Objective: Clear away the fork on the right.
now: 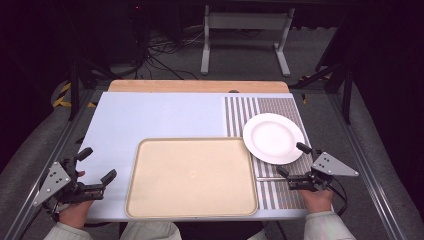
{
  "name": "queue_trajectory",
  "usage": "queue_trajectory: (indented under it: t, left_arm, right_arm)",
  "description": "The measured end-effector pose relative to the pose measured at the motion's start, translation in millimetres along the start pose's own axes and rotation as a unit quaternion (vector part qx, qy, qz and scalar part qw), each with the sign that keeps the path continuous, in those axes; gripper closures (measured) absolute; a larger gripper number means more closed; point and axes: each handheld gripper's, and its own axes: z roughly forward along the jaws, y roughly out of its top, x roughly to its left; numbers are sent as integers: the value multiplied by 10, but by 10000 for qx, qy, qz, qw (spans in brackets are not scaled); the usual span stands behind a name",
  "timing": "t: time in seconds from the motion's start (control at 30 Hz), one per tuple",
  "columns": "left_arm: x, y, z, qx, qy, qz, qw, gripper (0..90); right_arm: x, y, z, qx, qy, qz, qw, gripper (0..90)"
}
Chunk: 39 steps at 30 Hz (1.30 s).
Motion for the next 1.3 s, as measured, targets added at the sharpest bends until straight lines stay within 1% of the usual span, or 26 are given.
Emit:
queue_trajectory:
  t: [0.2, 0.43, 0.5, 0.53, 0.7, 0.8, 0.93, 1.03, 1.13, 1.27, 1.3]
  left_arm:
    - [-7, 3, 0, -31, 20, 0, 10000, 0]
    - [-3, -4, 6, 1, 10, 9, 10000, 0]
    - [-2, -5, 6, -2, 18, -1, 10000, 0]
    - [-1, -4, 5, -1, 20, -1, 10000, 0]
    - [-4, 0, 3, -2, 34, 0, 10000, 0]
    - [-6, -1, 5, -5, 38, -15, 10000, 0]
    - [-7, 2, 3, -12, 38, -10, 10000, 0]
    - [0, 1, -1, 9, 26, 5, 10000, 0]
    - [0, -1, 2, 17, 20, 6, 10000, 0]
    - [-4, 1, 2, 3, 31, -5, 10000, 0]
    - [-5, 2, 2, 1, 33, -7, 10000, 0]
  right_arm:
    - [2, 11, -10, 5, 21, -19, 10000, 12]
    - [10, 22, -11, -7, 12, -66, 10000, 13]
    - [6, 26, -9, -17, 32, -37, 10000, 13]
    - [-1, 32, -6, -62, 86, -6, 9999, 13]
    - [-2, 99, -11, -5, 74, -113, 9999, 11]
    - [-25, 159, -5, 7, 98, -114, 9999, 7]
    - [-66, 217, 48, 43, 130, -98, 9999, 6]
    - [-99, 259, 96, 141, 166, -55, 9997, 8]
    - [-137, 336, 136, 340, 184, -137, 9992, 11]
    - [-192, 415, 166, 429, 228, -131, 9987, 19]
    - [-208, 439, 178, 449, 250, -162, 9985, 21]
